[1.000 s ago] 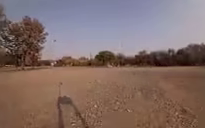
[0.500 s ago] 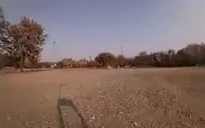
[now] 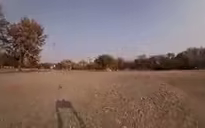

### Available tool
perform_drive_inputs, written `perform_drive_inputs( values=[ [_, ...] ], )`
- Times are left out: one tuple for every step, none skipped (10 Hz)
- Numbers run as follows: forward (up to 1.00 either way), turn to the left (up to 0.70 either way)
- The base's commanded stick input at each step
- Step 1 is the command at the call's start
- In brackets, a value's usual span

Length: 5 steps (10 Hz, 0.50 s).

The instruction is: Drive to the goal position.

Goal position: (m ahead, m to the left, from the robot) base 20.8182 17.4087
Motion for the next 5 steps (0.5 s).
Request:
perform_drive_inputs(
  values=[
    [0.70,0.00],
    [0.70,0.00],
    [0.70,0.00],
    [0.70,0.00],
    [0.70,0.00]
  ],
)
